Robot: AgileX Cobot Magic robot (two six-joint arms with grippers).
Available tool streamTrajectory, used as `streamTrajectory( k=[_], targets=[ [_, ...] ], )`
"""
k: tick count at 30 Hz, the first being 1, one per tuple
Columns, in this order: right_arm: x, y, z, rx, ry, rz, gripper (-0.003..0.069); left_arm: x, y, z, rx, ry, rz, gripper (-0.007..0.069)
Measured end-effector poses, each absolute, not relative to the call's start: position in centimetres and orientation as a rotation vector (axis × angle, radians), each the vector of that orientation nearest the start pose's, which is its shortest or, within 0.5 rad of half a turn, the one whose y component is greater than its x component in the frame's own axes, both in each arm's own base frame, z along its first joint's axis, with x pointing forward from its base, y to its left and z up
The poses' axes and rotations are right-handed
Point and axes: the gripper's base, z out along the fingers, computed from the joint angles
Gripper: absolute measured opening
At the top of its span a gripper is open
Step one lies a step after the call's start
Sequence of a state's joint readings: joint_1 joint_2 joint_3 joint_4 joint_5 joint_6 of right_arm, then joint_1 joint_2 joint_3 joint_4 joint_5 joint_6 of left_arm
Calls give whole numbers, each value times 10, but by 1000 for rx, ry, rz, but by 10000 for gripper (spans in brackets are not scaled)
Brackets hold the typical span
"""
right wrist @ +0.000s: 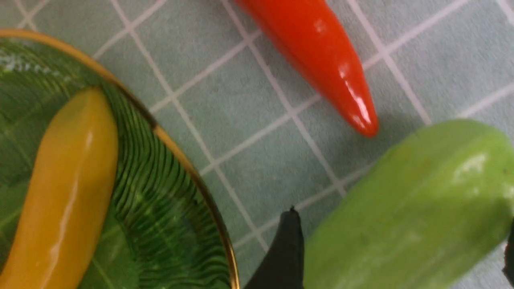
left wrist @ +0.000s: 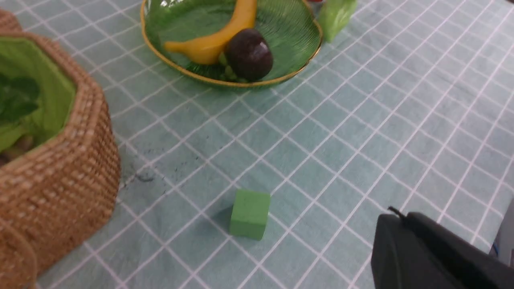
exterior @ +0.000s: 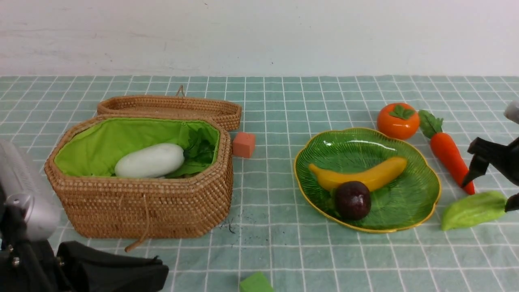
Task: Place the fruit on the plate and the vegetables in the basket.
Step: Take a chayote with your right arm and place it on the basket on the left.
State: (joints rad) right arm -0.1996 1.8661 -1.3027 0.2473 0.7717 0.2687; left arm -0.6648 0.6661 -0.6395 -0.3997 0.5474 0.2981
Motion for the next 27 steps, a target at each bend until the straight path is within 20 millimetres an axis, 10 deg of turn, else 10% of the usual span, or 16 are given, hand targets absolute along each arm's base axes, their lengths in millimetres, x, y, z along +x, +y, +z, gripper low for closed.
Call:
streamTrajectory(
  k=[6, 16, 24, 27],
  targets=[
    [392, -66, 166, 974, 2866, 241, 645, 91, -97, 327, 765, 1921, -671, -13],
    [389, -66, 166, 896, 2964, 220, 444, 90, -97, 327, 769, 1918, -674, -13],
    [362, -31, 252, 623, 2923, 220, 446, 92, -96, 327, 746, 1928, -657, -13],
    [344, 34, 315, 170, 2754, 313, 446, 97, -91, 326, 676, 1953, -598, -13]
  ],
)
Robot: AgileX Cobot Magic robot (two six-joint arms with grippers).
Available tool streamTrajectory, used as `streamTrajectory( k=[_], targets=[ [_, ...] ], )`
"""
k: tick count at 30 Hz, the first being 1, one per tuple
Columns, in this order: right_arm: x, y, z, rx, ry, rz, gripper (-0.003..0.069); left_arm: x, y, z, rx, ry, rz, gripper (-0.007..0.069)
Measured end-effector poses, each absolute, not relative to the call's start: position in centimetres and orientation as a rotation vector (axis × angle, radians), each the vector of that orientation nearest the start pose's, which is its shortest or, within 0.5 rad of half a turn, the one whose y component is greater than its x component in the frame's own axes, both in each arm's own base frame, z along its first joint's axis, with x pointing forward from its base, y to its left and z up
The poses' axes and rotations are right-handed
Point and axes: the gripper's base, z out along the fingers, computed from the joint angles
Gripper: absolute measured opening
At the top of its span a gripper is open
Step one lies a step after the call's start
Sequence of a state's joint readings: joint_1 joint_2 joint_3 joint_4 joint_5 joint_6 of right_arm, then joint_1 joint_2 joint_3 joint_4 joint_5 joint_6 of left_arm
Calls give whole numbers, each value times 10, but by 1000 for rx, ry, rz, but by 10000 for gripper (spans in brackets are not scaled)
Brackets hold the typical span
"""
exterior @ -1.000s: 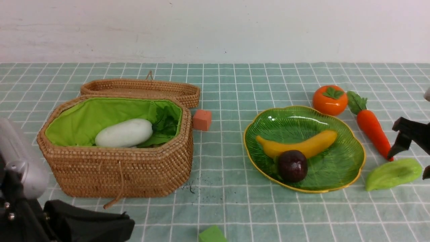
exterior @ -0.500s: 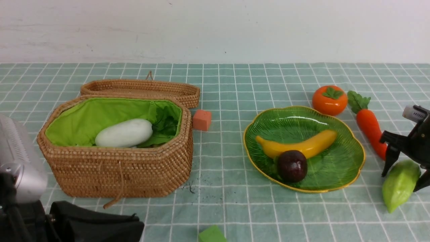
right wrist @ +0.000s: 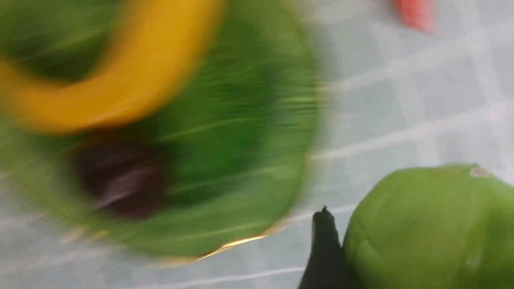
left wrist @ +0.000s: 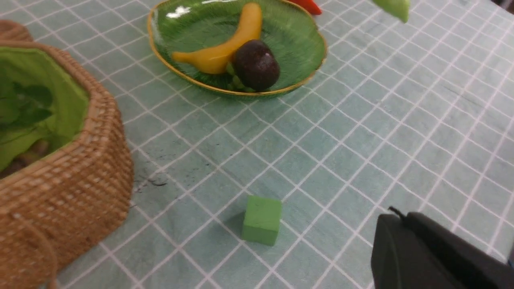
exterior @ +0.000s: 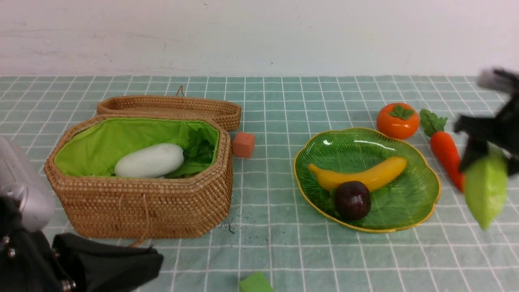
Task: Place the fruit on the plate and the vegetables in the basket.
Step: Take a chayote with your right arm and place it on the basket on the left.
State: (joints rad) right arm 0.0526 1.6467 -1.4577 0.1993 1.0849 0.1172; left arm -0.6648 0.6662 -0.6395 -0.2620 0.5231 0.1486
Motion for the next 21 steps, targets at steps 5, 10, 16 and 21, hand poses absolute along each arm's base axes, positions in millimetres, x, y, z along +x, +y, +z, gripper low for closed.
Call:
streamTrajectory(
  k=[5, 10, 16, 21],
  targets=[
    [331, 156, 384, -511, 2284, 603, 446, 106, -80, 324, 501, 2005, -488, -13],
    [338, 268, 399, -860, 1856, 790, 446, 112, -71, 326, 345, 2010, -431, -13],
    [366, 332, 359, -1016, 1710, 750, 446, 113, -70, 327, 316, 2003, -415, -13],
    [389, 361, 313, -1064, 1710, 715, 501, 113, -70, 327, 313, 2004, -416, -13]
  ],
)
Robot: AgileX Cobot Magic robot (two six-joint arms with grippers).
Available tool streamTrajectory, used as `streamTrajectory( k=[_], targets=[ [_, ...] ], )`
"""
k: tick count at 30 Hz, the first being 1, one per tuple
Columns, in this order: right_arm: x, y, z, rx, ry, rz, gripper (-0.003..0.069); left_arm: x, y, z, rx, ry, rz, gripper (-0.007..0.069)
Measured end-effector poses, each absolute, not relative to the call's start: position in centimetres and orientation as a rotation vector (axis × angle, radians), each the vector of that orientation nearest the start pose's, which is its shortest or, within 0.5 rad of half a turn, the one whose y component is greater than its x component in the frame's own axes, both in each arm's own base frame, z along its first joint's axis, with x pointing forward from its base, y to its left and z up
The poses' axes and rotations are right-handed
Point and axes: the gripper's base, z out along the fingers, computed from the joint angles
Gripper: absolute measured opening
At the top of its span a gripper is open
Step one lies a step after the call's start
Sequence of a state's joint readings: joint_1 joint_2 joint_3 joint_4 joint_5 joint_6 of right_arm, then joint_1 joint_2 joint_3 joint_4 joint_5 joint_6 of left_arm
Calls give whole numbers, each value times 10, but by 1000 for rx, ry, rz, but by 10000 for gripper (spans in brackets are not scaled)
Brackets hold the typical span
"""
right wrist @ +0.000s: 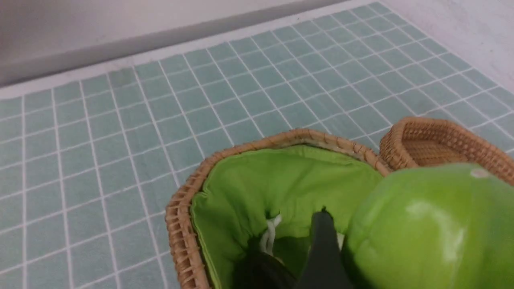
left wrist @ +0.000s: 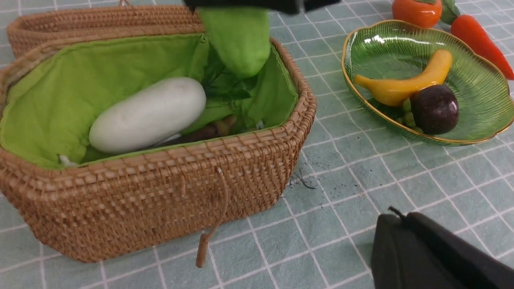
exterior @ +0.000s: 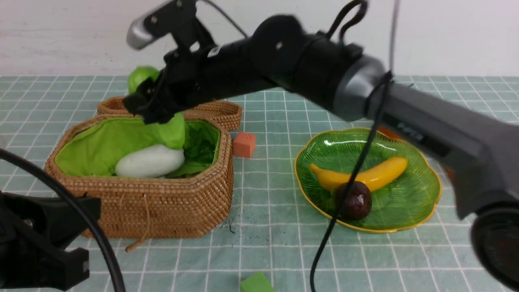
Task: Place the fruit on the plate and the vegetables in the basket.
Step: Take a chayote with your right arm and place it on the basket on the left, then use the right arm to grab a carrot and put it into the left basket
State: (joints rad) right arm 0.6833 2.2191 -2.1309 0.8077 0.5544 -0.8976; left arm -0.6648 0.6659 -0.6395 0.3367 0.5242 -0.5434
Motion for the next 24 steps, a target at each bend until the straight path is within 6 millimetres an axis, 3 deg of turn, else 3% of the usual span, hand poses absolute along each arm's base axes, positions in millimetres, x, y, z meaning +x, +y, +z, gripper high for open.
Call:
streamTrajectory(
  k=[2, 3, 5, 9, 12, 13, 14, 15, 16, 21, 22, 23, 24],
  targets=[
    [389, 364, 305, -1094, 1722, 716, 627, 113, -70, 327, 313, 2004, -416, -13],
    [388, 364, 308, -1105, 1719, 718, 653, 113, -70, 327, 313, 2004, -416, -13],
    [385, 361, 314, -1134, 1715, 719, 668, 113, -70, 327, 313, 2001, -418, -13],
    [369, 332, 353, -1249, 1734, 690, 634, 114, -71, 329, 316, 1973, -437, -13],
    [364, 291, 383, -1233, 1852, 631, 540, 114, -73, 331, 308, 1957, -468, -13],
    [363, 288, 384, -1229, 1877, 621, 523, 113, -73, 331, 306, 1956, -476, -13],
    [364, 255, 402, -1152, 1978, 544, 433, 113, -75, 332, 303, 1947, -505, -13],
    [366, 252, 401, -1143, 1996, 535, 421, 113, -75, 333, 300, 1945, -515, -13],
    [368, 226, 410, -1059, 2089, 463, 344, 112, -77, 333, 311, 1937, -534, -13],
    [399, 129, 401, -613, 2416, 199, 125, 106, -86, 335, 432, 1909, -602, -13],
    [407, 102, 392, -480, 2482, 136, 104, 103, -90, 335, 496, 1892, -623, -13],
    [409, 99, 390, -469, 2490, 132, 101, 103, -90, 335, 499, 1890, -626, -13],
    [414, 81, 382, -387, 2531, 97, 96, 100, -93, 336, 548, 1874, -641, -13]
  ],
)
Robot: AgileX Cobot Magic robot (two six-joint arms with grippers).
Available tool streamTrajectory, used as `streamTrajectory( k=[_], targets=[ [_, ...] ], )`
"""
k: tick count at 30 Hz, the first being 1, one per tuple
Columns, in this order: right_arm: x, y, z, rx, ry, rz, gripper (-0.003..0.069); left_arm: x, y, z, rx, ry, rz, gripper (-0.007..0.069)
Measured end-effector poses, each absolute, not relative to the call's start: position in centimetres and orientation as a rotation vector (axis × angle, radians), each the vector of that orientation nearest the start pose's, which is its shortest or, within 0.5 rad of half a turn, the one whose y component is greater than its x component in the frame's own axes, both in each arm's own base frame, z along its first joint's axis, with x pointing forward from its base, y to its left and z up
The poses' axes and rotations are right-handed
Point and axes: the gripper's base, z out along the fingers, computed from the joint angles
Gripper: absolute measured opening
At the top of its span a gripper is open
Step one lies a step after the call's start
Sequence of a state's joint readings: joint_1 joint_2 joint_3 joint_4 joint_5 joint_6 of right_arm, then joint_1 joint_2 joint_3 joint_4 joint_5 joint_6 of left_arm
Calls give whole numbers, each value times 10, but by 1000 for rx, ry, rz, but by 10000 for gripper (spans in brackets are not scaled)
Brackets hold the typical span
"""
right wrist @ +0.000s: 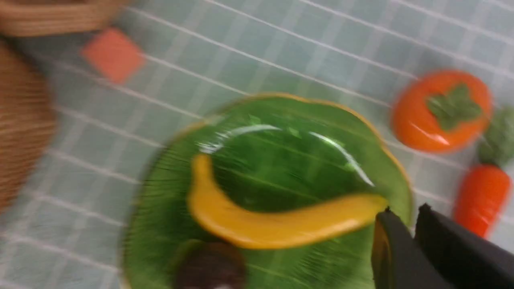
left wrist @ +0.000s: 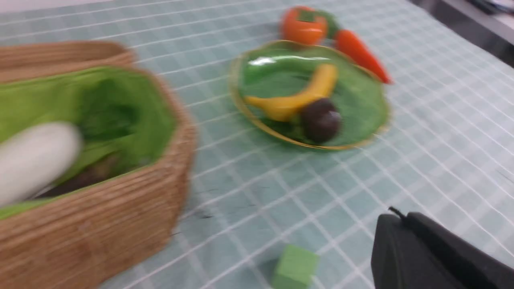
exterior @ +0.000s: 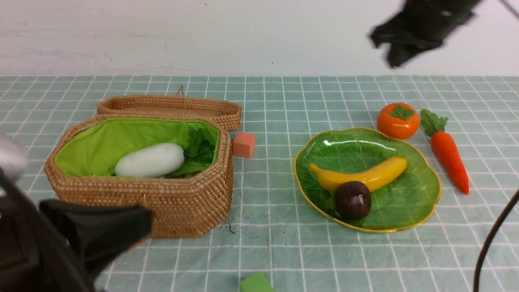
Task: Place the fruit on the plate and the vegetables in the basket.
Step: Use the right arm to grab a carrot and put it into the left basket
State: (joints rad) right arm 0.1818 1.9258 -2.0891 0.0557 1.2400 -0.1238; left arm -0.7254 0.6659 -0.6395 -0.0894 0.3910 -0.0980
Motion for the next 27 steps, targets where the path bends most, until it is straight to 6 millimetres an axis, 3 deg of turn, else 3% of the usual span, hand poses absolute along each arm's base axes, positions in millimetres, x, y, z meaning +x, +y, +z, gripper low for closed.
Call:
streamTrajectory(
  k=[1, 4, 9, 13, 16, 21, 23, 27],
  targets=[
    [422, 52, 363, -267, 2605, 61, 97, 95, -98, 336, 633, 1844, -669, -13],
    [436, -6, 313, -57, 2761, 41, 151, 86, -107, 338, 764, 1786, -731, -13],
    [459, -53, 248, 108, 2824, 134, 310, 81, -112, 341, 783, 1745, -808, -13],
    [475, -62, 216, 165, 2781, 254, 432, 82, -112, 345, 754, 1715, -819, -13],
    [483, -61, 199, 149, 2760, 265, 456, 83, -112, 347, 732, 1693, -819, -13],
    [491, -64, 170, 149, 2774, 248, 437, 85, -112, 350, 703, 1664, -820, -13],
    [491, -65, 168, 142, 2772, 236, 424, 85, -112, 351, 699, 1661, -821, -13],
    [492, -67, 165, 129, 2783, 211, 314, 85, -112, 351, 698, 1660, -821, -13]
  ],
)
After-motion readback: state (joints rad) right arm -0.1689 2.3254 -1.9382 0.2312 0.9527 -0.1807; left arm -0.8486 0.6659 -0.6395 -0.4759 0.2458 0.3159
